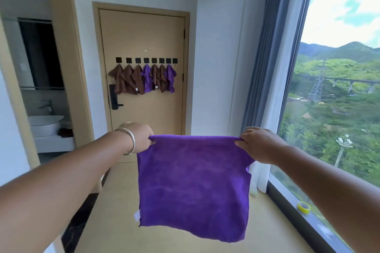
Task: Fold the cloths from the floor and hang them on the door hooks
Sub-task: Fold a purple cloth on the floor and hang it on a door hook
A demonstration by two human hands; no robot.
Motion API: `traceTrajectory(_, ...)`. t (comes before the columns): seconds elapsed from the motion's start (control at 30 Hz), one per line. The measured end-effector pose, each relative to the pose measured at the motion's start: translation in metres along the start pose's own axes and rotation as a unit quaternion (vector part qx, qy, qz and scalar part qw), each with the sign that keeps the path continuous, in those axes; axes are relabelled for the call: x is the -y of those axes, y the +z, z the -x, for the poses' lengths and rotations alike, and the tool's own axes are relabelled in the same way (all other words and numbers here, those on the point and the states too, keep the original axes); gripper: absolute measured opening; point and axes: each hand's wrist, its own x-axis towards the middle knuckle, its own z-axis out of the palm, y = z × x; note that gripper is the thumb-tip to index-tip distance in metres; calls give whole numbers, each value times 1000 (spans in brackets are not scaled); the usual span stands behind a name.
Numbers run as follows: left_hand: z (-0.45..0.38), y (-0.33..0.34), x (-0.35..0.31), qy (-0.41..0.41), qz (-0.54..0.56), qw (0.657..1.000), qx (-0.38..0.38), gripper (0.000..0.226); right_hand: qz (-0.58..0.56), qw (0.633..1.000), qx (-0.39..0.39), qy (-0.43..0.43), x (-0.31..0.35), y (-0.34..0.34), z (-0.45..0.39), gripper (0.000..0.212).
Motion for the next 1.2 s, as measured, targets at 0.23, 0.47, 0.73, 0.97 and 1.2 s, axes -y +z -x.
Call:
traceTrajectory(0.23, -26, 11, 30, -51, -52, 996, -50, 32, -7, 999, -30, -28, 22, 18, -58, 42)
traceTrajectory(0.47, -93, 34, 62, -106, -68, 989, -75, 33, -39, 996, -57, -53, 11, 41, -162, 40)
traceTrajectory(0.73, -201, 18, 79, -140, -63, 988, -20, 39, -143, 987, 60, -51, -35, 54, -298, 40)
traceTrajectory(0.97, -289, 22, 88, -167, -51, 984, 25, 38, -104, 992, 6, -74, -68, 68, -397, 42)
traceTrajectory(1.2, -378, 53, 127, -174, -42, 984, 11, 39, -94, 992, -10, -87, -67, 103, -500, 44)
